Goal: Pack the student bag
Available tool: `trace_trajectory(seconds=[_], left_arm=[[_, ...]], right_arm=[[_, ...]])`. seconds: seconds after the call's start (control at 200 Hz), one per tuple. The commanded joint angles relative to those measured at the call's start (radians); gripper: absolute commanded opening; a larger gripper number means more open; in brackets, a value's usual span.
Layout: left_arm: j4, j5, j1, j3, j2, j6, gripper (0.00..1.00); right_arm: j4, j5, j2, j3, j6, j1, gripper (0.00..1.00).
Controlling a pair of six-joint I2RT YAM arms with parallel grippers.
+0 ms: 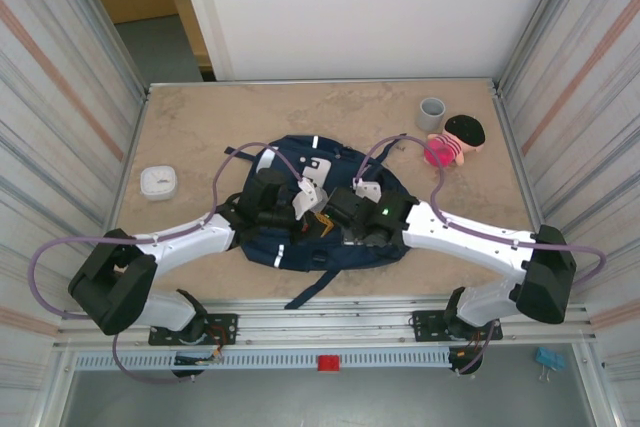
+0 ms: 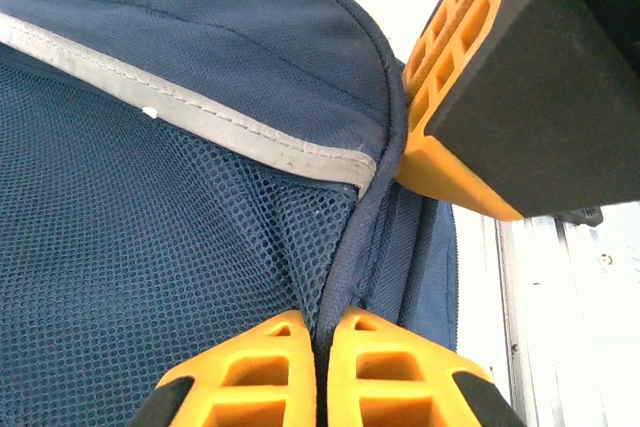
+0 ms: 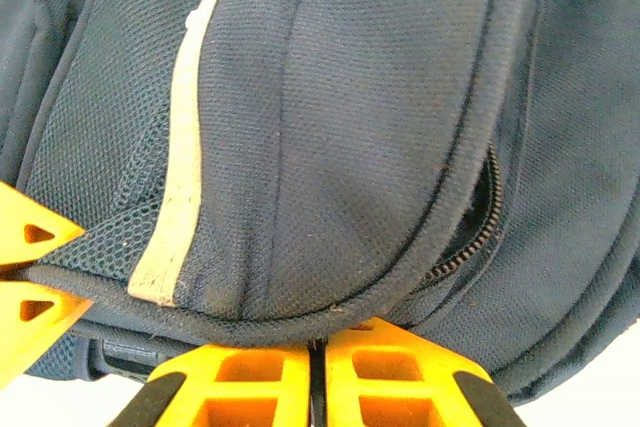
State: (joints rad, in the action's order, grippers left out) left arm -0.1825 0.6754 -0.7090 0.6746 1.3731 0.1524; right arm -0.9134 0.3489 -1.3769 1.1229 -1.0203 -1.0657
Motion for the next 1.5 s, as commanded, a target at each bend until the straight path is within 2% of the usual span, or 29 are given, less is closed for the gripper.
trace_trajectory(seconds=[0.0, 0.276, 0.416, 0.466, 0.506, 0.556, 0.591, 0.656, 0.737, 0.802, 0.867, 1.017, 1.127, 1.233, 1.363, 1.493], left_arm=[[0.013, 0.033, 0.0, 0.026, -0.042, 0.006, 0.04], [0.187, -0.094, 0.002, 0.02, -0.103, 0.104, 0.04], [0.193, -0.093, 0.005, -0.008, -0.139, 0.099, 0.05], [0.197, -0.088, 0.005, -0.008, -0.149, 0.083, 0.09], [0.202, -0.084, 0.005, -0.005, -0.159, 0.061, 0.17], [0.21, -0.084, 0.005, 0.001, -0.183, 0.003, 0.28], [0.207, -0.093, 0.005, 0.0, -0.205, -0.06, 0.39], [0.215, -0.189, 0.005, -0.007, -0.26, -0.216, 0.54], [0.341, -0.445, 0.005, -0.001, -0.339, -0.476, 0.62], [0.526, -0.642, 0.013, 0.007, -0.398, -0.689, 0.67], [0.675, -0.735, 0.03, -0.008, -0.441, -0.869, 0.67], [0.794, -0.732, 0.064, -0.071, -0.488, -1.065, 0.68], [0.768, -0.702, 0.096, -0.102, -0.469, -1.132, 0.69], [0.697, -0.632, 0.182, -0.117, -0.389, -1.117, 0.69], [0.542, -0.536, 0.293, -0.111, -0.22, -1.06, 0.67], [0.452, -0.513, 0.328, 0.007, -0.043, -0.964, 0.68]], right_arm=[[-0.084, 0.055, 0.017, -0.018, 0.097, 0.054, 0.04], [-0.122, -0.011, 0.142, -0.041, 0.31, 0.209, 0.0], [-0.031, -0.145, 0.189, -0.095, 0.417, 0.282, 0.0], [0.003, -0.187, 0.195, -0.108, 0.439, 0.289, 0.0], [0.032, -0.216, 0.195, -0.116, 0.45, 0.289, 0.0], [0.06, -0.256, 0.193, -0.123, 0.461, 0.286, 0.0], [0.078, -0.273, 0.189, -0.127, 0.463, 0.279, 0.0], [0.098, -0.291, 0.186, -0.133, 0.463, 0.26, 0.0], [0.118, -0.302, 0.182, -0.133, 0.462, 0.228, 0.0], [0.135, -0.31, 0.177, -0.134, 0.454, 0.201, 0.0], [0.143, -0.315, 0.17, -0.132, 0.448, 0.177, 0.0], [0.119, -0.305, 0.138, -0.099, 0.45, 0.128, 0.0], [0.116, -0.301, 0.12, -0.086, 0.445, 0.095, 0.0], [0.134, -0.3, 0.111, -0.076, 0.413, 0.048, 0.0], [0.191, -0.287, 0.095, -0.071, 0.353, -0.028, 0.0], [0.248, -0.279, 0.041, -0.045, 0.318, -0.085, 0.0]])
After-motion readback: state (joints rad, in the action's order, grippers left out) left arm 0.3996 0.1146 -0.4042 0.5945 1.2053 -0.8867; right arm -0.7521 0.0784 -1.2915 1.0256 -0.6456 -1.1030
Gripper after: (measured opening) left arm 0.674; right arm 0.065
